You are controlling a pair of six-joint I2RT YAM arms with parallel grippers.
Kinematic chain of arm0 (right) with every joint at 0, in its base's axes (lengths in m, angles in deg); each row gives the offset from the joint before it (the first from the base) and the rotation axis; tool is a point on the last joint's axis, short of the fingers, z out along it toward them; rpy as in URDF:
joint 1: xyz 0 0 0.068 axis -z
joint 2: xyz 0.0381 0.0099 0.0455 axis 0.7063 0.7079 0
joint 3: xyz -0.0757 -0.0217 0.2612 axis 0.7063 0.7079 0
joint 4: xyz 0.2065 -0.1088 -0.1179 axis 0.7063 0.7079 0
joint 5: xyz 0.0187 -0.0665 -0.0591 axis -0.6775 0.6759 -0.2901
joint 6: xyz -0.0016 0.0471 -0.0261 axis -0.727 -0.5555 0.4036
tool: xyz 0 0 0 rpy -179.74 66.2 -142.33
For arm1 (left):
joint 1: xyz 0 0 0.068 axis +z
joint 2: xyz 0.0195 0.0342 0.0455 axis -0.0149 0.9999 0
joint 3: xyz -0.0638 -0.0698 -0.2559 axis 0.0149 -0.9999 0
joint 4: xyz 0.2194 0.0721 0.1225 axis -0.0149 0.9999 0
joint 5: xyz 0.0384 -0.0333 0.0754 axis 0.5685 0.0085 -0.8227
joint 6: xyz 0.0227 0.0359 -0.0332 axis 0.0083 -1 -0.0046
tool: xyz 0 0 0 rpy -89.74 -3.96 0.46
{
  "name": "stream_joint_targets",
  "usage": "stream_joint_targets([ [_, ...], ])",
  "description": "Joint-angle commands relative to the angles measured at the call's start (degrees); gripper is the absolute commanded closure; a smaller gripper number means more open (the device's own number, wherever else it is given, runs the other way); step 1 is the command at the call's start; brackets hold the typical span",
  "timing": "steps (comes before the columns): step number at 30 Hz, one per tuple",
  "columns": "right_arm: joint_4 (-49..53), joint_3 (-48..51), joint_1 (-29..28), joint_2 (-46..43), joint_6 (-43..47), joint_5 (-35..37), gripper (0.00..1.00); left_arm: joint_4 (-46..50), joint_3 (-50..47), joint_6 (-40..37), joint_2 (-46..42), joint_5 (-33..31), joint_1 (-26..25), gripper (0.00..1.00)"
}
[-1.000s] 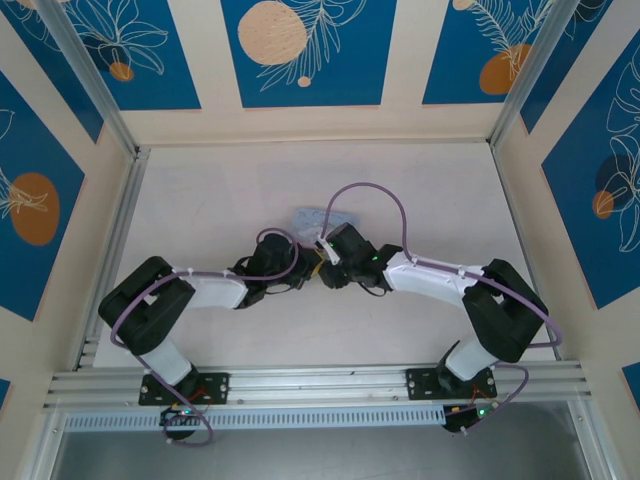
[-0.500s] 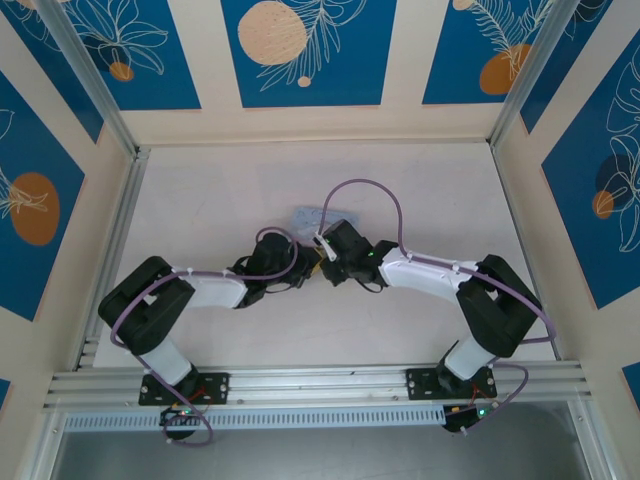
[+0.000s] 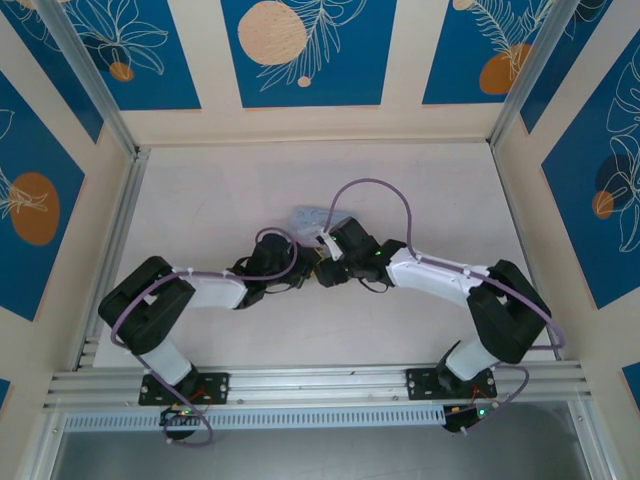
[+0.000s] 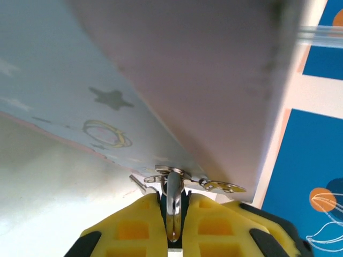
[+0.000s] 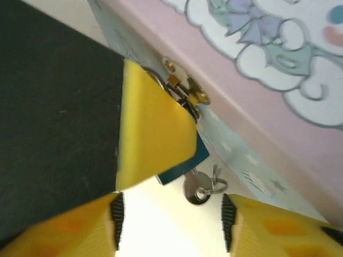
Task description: Unlock a padlock with a key
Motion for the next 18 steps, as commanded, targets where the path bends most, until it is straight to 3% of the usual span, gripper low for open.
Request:
stream_joint_targets([
  [1,-2.3,4.2,1.2,-4.6,-6.8,-5.4,0.35,-0.2,-1.1,-3.1,1.3,1.3,-0.3,0.93],
  [4,-5.3,7.6,1.5,-6.5,-13.4,-8.4,0.30,0.3,-2.5,-5.2,1.4,1.1,-0.5,0.82],
  [10,-13.3,10.9,1.7,-5.0,-24.0,-12.7,0.29,3.2,-5.5,-8.6,-2.4,-0.2,-0.5,0.54],
  [18,-18.8,9.9,4.0,0.0,-28.3,-11.9,0.29,21.7,-7.5,-15.7,-20.0,-7.6,-0.4,0.22],
])
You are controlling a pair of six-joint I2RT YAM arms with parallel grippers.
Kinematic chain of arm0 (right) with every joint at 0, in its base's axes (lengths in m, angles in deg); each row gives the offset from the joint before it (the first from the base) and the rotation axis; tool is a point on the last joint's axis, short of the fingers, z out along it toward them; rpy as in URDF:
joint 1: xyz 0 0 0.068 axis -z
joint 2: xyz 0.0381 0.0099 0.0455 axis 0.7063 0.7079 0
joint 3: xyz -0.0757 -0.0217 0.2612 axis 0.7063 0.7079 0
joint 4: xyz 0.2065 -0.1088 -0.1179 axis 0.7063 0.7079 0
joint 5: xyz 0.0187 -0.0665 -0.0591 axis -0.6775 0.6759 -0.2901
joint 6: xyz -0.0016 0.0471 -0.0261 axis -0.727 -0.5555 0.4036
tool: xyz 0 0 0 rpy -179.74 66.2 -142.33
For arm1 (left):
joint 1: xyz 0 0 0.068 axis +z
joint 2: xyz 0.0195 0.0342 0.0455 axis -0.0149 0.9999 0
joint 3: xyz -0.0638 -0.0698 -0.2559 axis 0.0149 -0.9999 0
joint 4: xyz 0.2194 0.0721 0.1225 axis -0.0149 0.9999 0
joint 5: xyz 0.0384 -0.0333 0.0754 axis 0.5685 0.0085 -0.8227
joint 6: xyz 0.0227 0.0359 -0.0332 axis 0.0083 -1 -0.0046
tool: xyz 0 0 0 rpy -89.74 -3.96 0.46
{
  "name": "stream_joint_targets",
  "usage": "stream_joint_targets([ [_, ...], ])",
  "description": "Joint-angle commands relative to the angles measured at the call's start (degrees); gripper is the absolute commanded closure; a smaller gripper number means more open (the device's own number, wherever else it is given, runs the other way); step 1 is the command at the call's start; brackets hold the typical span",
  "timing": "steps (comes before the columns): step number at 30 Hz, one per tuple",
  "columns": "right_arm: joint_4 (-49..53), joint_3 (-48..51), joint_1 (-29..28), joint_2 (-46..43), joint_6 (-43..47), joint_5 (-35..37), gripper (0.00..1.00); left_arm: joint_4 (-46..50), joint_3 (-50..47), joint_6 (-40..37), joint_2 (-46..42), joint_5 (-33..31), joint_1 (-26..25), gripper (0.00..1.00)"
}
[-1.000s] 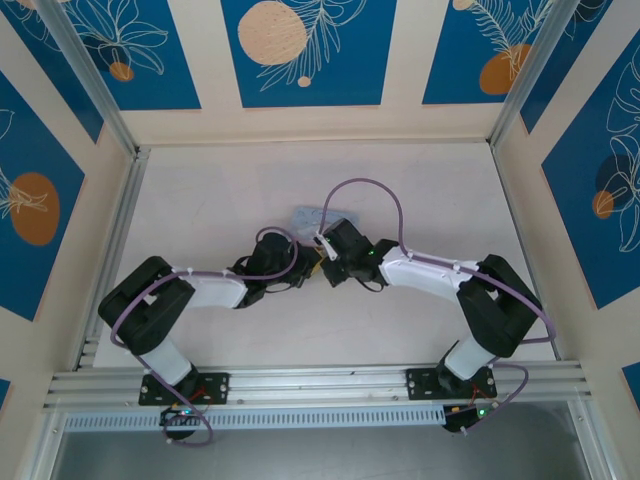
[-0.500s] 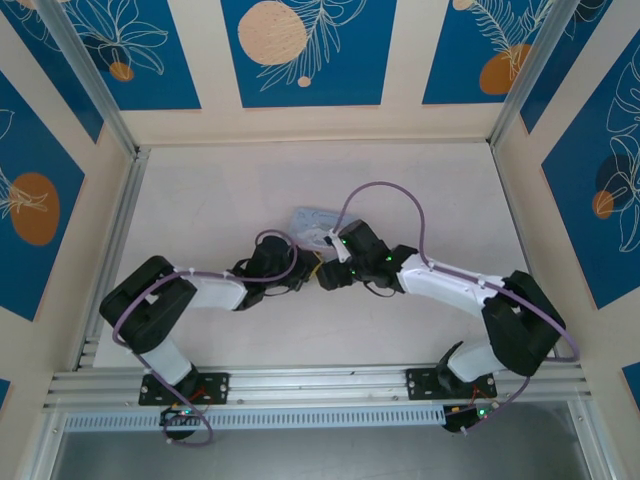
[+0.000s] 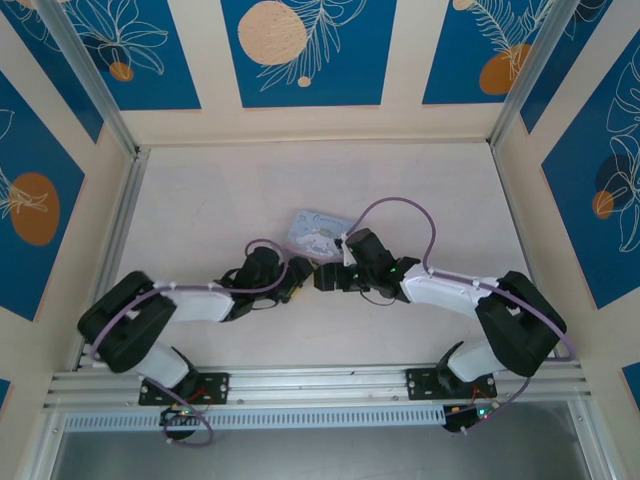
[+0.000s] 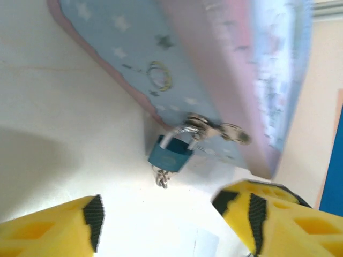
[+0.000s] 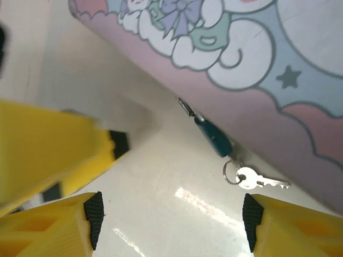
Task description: Unlock a padlock with a key
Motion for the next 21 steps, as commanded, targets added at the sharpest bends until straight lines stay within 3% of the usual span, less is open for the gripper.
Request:
stream_joint_targets([
  [1,-2.8,-1.4,2.4,2.0,-2.6,-0.3,0.29,11.5,0.3,-5.5,-7.8,-5.0,0.0,0.19],
  [5,-1.5,-5.8,7.3,4.3,-0.6,-0.8,0.29,20.0,3.3,-9.5,-13.4,-7.6,0.3,0.10],
  [10,-0.4,-11.0,12.9,6.6,2.2,-5.3,0.31,24.7,7.1,-12.6,-13.8,-8.7,1.3,0.06],
  [15,-3.4,-5.5,13.1,2.6,1.7,-7.3,0.34,26.3,10.9,-15.3,-10.9,-9.2,3.2,0.04],
  [21,-7.7,0.6,11.1,2.7,0.5,-5.2,0.50,29.4,20.0,-21.1,-2.1,-4.8,8.7,0.01],
])
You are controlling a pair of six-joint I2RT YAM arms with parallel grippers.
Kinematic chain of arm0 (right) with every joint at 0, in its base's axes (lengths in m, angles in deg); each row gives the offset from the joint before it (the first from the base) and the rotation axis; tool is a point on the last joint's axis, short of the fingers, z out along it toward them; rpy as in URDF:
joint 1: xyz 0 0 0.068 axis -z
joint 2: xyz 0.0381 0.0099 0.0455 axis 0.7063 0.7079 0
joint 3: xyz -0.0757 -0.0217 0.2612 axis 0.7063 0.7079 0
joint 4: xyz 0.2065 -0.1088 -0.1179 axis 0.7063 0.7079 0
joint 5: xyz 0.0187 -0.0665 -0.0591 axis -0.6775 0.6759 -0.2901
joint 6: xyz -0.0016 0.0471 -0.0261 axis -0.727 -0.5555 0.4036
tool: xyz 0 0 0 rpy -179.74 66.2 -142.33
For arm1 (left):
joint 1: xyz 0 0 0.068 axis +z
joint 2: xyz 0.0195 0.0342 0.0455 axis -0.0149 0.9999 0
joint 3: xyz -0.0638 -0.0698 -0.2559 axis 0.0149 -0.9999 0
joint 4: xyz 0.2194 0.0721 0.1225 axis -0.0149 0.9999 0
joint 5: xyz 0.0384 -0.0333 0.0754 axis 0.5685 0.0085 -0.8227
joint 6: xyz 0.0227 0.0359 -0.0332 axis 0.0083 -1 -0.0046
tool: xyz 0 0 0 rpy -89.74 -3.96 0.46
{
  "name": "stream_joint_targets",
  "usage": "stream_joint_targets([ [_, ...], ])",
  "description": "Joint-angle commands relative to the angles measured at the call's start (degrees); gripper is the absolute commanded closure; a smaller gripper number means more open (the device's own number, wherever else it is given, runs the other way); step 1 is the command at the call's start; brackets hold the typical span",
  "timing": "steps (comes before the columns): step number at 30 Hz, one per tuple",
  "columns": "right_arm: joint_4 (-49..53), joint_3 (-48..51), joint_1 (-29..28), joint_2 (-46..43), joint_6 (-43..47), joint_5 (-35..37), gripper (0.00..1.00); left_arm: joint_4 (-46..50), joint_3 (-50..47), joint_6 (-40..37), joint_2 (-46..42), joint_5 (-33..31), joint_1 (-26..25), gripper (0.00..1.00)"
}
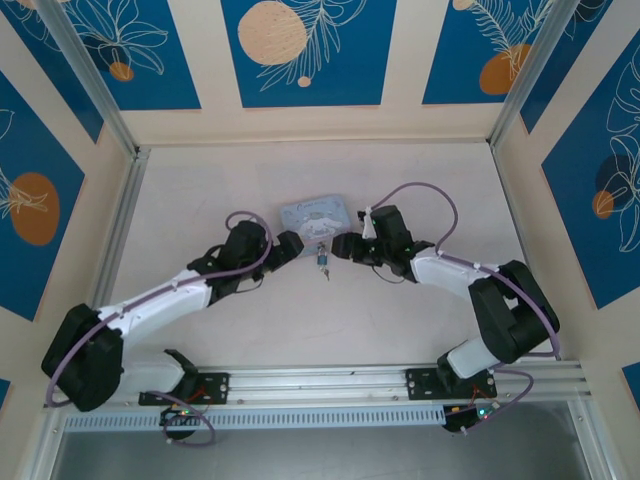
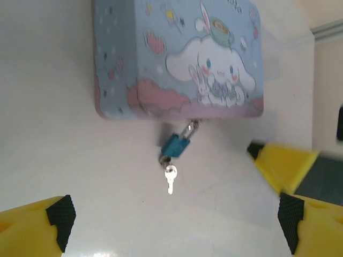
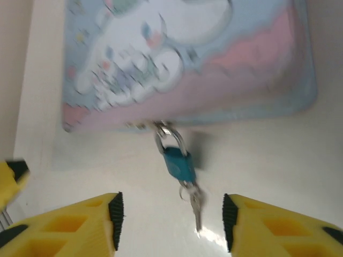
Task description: Unlock a padlock with a key
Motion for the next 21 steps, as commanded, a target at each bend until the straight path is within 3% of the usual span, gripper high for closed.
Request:
stream_joint_targets([
  [1,-2.7,1.5,-1.3,0.9,-0.1,0.2,0.53,4.1,6.3,-5.9,4.3,2.6,2.9,0.00],
  [13,-5.8,-3.0,-4.9,10.9,2.7,1.1,0.58,16.6,25.2,-19.2,22.1,5.3,8.2,0.00],
  [21,-5.8,-5.4,-5.3,14.1,3.2,1.7,0.60,16.9,26.8,-20.3,26.8,6.5,8.2,0.00],
])
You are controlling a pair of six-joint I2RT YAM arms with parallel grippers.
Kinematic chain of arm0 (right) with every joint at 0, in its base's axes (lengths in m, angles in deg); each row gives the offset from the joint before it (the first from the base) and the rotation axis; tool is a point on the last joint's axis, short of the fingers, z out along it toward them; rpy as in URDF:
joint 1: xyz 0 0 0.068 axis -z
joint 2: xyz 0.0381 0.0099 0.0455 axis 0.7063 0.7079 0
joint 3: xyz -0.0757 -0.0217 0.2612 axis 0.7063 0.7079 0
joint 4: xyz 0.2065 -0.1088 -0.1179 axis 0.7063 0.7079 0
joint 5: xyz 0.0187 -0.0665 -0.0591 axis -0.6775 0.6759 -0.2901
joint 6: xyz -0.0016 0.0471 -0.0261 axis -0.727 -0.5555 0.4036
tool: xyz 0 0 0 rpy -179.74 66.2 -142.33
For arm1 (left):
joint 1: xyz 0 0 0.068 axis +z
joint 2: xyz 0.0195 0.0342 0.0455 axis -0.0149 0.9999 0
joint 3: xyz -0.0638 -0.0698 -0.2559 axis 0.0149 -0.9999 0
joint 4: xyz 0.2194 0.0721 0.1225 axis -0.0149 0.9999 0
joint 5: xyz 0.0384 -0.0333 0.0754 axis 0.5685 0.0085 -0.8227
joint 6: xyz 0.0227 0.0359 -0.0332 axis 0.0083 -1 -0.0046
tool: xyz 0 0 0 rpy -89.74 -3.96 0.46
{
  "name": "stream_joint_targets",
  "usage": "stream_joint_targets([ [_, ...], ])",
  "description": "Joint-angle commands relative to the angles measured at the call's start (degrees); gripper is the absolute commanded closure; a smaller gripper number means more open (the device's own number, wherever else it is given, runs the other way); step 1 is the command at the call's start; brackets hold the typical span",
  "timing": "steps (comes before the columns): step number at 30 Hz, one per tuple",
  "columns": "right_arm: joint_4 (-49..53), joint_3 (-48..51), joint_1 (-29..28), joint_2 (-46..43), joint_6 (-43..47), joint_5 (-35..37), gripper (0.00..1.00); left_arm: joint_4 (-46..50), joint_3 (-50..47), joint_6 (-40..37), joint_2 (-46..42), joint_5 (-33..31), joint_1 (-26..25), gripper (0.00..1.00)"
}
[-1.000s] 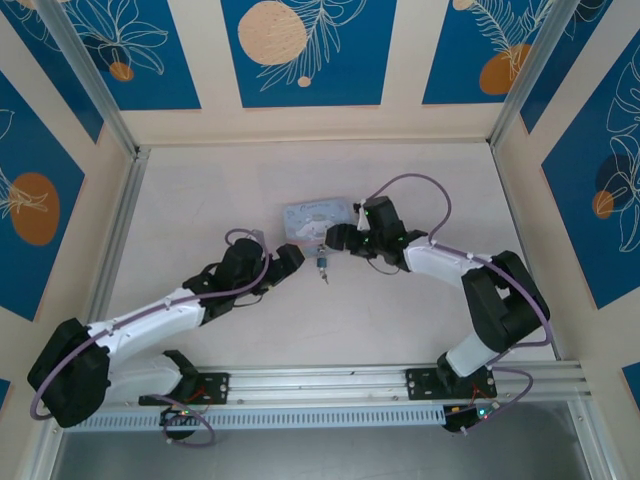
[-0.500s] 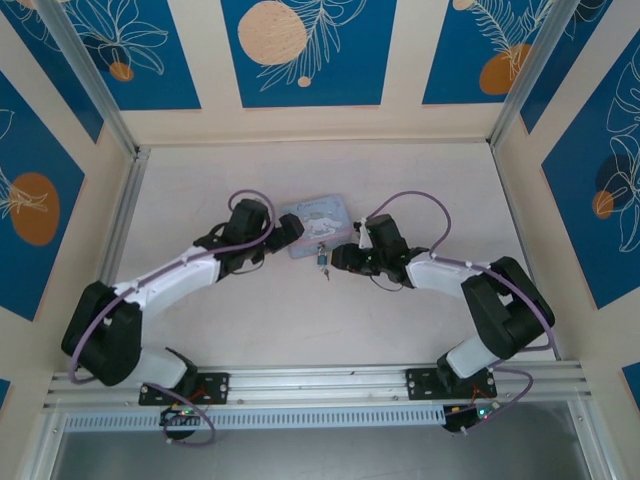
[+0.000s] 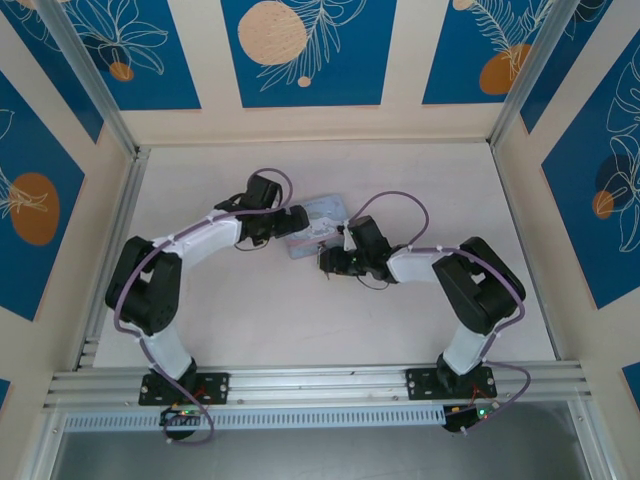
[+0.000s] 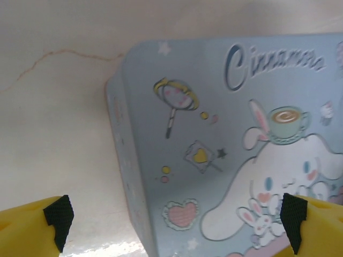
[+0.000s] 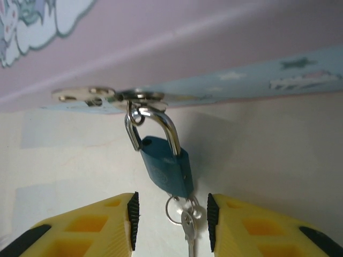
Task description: Unlock a padlock with a key
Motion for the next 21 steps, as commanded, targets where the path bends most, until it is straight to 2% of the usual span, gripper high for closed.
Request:
stream_joint_targets([
  [1,-0.7,-1.9,-0.5,1.5,1.3,0.4,0.60,1.8,1.5,-1.9,1.4,1.7,0.5,0.00],
  [7,-0.7,-3.0,-0.8,3.1,1.0,0.4,0.67,0.5,0.2,-1.4,2.0,2.1,0.5,0.00],
  [13,-0.1,-2.5,-0.8,2.5,-0.2,1.4,0.89,-0.6,-1.7,-0.3,2.1,1.8,0.5,0.00],
  [16,0.4,-1.3,-0.8,1.0,-1.5,2.5,0.97,-1.2,-3.2,0.5,1.8,1.4,0.5,0.00],
  [21,0.4,1.0,-0.6,-1.8,-4.6,3.9,1.00,-2.1,-4.9,1.1,1.5,0.7,0.5,0.00],
])
